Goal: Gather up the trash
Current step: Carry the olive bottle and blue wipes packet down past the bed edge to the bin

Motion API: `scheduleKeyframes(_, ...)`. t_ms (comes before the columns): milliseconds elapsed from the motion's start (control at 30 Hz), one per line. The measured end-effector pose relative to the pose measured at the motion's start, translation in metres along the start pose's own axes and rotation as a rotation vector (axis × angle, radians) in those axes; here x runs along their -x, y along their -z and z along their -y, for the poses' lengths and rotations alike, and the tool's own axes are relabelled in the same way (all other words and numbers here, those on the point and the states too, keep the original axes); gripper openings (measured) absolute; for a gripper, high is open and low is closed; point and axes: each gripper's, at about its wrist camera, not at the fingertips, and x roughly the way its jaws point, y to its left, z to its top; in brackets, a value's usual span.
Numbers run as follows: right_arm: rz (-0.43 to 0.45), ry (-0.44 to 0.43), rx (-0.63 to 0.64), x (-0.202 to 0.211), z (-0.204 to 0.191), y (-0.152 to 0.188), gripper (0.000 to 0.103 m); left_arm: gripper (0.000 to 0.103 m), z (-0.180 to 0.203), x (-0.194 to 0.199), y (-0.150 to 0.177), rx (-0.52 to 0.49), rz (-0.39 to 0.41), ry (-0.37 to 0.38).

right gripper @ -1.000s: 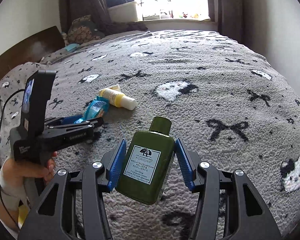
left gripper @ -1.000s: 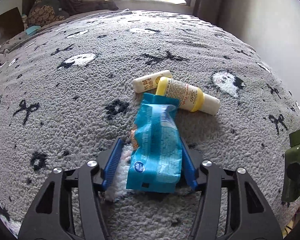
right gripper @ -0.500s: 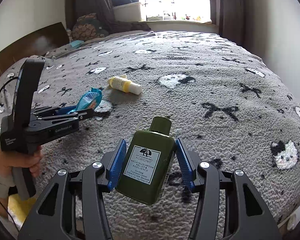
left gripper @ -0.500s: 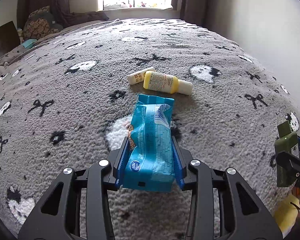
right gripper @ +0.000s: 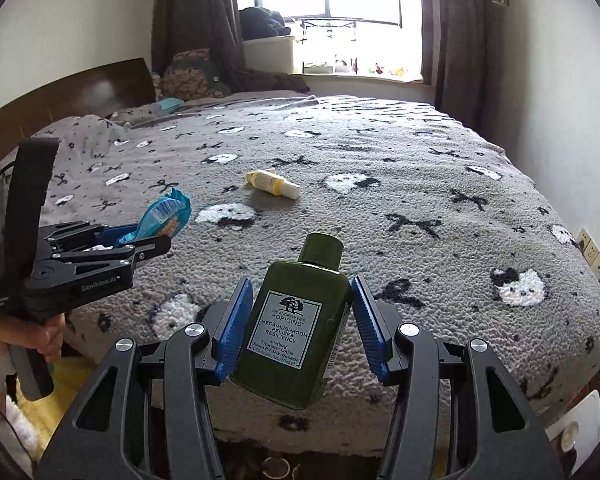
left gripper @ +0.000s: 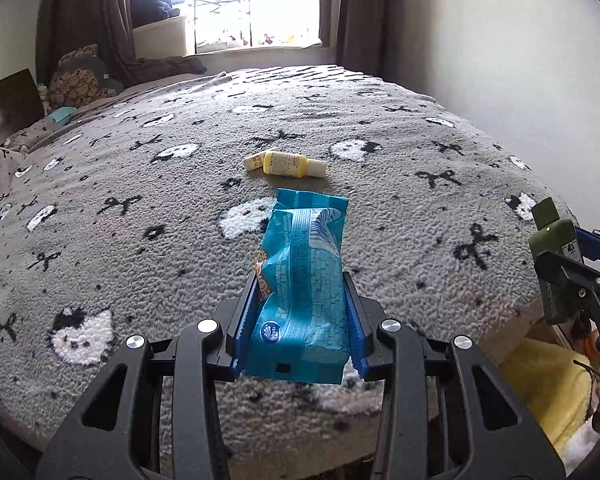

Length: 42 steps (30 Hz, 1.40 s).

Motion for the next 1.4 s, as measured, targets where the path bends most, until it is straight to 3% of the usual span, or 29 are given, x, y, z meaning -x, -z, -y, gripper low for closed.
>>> scheduleKeyframes(333,0.022,-0.035,0.048,0.04,-0.018,0.031,0.052,0.037,0.018,0.061,0.058,-0.026,0.052,0.059)
scheduleKeyframes(567,-0.044,-0.068,0.039,0.039,-0.027,0.065,0.052,0.038,0.024,0.076,0.106,-0.018,0.008,0.078)
scheduleKeyframes(1000,-0.223,-0.111,-0.019,0.008,-0.029,0.134,0.052,0.038,0.03,0.039,0.19,0.024,-0.18,0.102)
scheduleKeyframes(1400,-0.373,-0.099,-0.029,-0.038,-0.035,0.18,0.052,0.038,0.024,-0.023,0.238,0.045,-0.368,0.092)
